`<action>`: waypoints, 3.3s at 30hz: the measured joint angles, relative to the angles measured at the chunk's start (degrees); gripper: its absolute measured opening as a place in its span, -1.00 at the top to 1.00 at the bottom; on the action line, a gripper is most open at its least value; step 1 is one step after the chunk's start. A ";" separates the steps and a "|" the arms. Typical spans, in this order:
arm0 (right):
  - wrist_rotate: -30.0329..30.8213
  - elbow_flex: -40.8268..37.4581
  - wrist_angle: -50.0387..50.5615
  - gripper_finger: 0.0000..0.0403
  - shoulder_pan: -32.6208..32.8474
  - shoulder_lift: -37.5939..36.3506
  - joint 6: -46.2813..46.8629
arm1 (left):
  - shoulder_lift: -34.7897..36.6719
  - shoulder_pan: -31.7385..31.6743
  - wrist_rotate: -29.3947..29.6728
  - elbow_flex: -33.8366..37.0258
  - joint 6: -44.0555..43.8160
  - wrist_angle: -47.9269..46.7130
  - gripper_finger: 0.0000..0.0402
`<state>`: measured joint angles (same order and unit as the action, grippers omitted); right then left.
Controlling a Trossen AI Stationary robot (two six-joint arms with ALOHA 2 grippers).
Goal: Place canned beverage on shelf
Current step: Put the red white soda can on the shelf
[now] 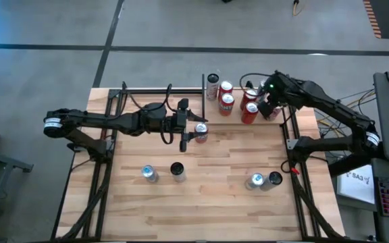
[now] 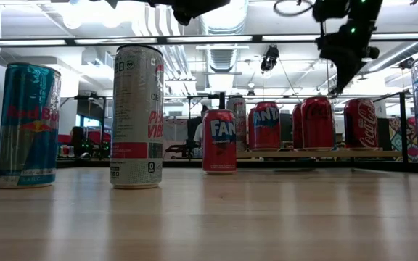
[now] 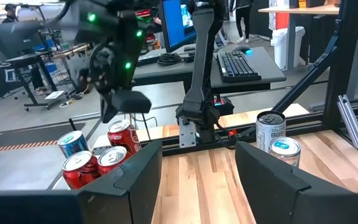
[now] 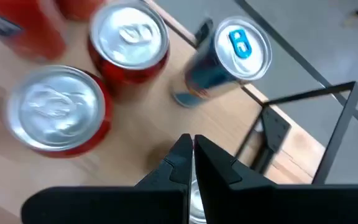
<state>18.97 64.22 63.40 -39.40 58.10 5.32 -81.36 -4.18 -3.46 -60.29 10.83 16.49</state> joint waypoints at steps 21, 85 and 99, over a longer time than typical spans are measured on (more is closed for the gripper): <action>1.80 -9.80 -1.12 0.95 0.00 -15.60 20.04 | 0.01 0.10 2.91 0.00 -4.35 -0.22 0.05; 7.65 -18.61 -7.83 0.96 -0.02 -15.26 23.83 | 0.02 0.11 2.91 0.00 -4.58 -0.47 0.05; 11.24 -18.59 -5.97 0.96 0.00 -14.84 24.66 | 0.02 0.10 2.91 0.00 -4.96 -0.48 0.05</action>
<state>30.22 45.63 57.43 -39.40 43.26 29.98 -81.34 -4.09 -0.56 -60.29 5.87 16.01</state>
